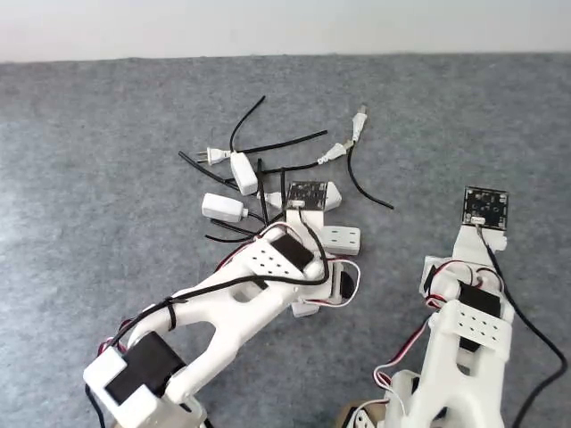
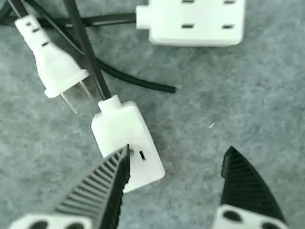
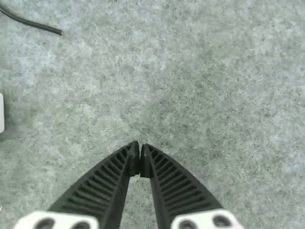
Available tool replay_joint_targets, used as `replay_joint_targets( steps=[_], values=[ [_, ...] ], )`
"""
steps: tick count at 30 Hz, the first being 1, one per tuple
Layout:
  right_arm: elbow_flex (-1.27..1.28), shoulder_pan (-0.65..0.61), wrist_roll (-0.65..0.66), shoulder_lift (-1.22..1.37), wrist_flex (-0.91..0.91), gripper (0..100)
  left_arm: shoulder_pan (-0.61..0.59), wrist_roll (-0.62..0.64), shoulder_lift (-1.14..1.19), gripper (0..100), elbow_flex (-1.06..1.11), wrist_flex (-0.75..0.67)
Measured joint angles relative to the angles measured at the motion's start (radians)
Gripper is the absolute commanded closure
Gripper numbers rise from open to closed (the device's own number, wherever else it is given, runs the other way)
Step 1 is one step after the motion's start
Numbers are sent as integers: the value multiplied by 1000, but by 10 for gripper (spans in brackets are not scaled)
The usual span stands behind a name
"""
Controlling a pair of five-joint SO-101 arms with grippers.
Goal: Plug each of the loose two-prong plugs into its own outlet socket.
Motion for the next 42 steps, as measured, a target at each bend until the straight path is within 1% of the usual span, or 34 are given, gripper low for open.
replay_joint_targets(
  steps=[8,14,19,31,34,36,40,41,42],
  values=[
    [0,0,0,0,0,983,2,0,-8,703,31,-26],
    [0,0,0,0,0,983,-5,0,-8,703,26,26],
    [0,0,0,0,0,983,-49,0,-6,703,23,51],
    [0,0,0,0,0,983,-64,-3,-3,703,26,51],
    [0,0,0,0,0,983,-64,-3,-3,710,60,35],
    [0,0,0,0,0,983,-64,-3,-3,765,89,9],
    [0,0,0,0,0,983,-63,-3,0,965,109,-26],
    [0,0,0,0,0,983,-63,-3,0,994,109,-35],
    [0,0,0,0,0,983,-63,-8,0,987,109,-44]
  ],
)
